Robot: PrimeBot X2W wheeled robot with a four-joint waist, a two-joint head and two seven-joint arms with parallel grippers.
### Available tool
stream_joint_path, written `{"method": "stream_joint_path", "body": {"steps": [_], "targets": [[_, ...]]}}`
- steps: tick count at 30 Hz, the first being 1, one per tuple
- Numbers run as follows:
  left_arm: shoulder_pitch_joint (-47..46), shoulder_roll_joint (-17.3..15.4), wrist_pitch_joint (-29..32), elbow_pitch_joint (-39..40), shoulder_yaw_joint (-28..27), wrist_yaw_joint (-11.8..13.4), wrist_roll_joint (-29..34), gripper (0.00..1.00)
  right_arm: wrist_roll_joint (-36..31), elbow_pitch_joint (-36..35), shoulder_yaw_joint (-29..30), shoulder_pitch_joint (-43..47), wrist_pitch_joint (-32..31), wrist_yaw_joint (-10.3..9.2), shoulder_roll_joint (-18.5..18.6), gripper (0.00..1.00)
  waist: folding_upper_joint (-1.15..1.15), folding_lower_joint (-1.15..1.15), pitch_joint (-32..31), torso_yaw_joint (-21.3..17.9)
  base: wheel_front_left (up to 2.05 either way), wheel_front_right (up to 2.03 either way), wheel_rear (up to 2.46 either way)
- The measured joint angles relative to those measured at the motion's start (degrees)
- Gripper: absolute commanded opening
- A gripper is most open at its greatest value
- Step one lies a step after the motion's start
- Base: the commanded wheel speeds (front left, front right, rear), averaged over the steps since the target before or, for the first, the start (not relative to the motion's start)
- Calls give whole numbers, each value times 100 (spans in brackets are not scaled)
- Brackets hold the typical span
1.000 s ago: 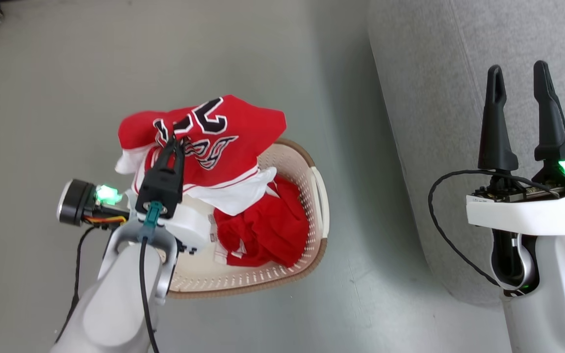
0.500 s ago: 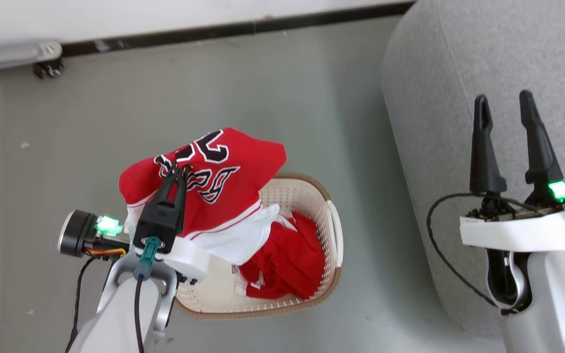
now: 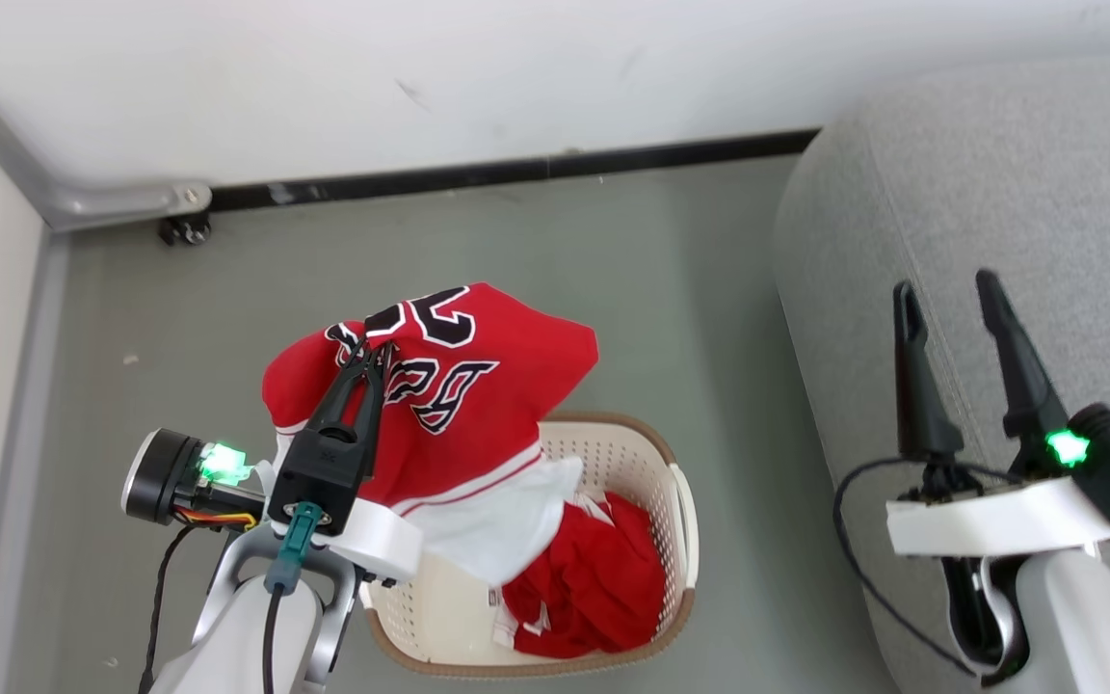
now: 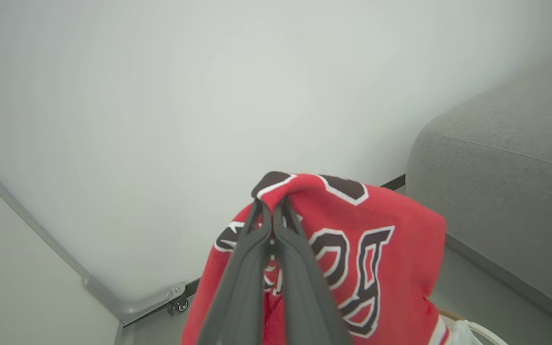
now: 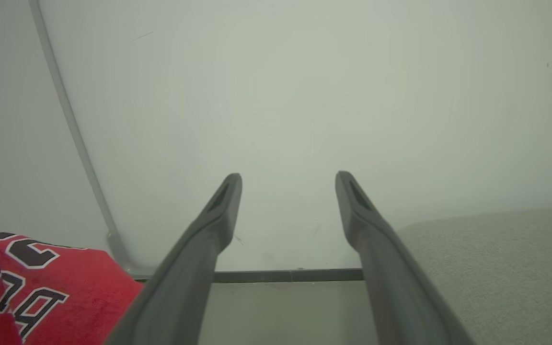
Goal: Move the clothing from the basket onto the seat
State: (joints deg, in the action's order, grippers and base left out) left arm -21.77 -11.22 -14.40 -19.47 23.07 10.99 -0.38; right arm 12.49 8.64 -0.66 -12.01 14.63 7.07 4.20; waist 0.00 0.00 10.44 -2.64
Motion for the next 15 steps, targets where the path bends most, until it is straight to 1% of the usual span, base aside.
{"method": "stream_joint_path", "body": {"steps": [6,15], "targets": [[35,-41,-1,213,111,-119,0,0,1,135,-225,244,0,0,68,100,0,0,-312,97,0,0,0],[37,-21,-7,531,315,-301,10,0,51,436,-1235,387,-109,0,387,100,0,0,-706,216,0,0,0]]}}
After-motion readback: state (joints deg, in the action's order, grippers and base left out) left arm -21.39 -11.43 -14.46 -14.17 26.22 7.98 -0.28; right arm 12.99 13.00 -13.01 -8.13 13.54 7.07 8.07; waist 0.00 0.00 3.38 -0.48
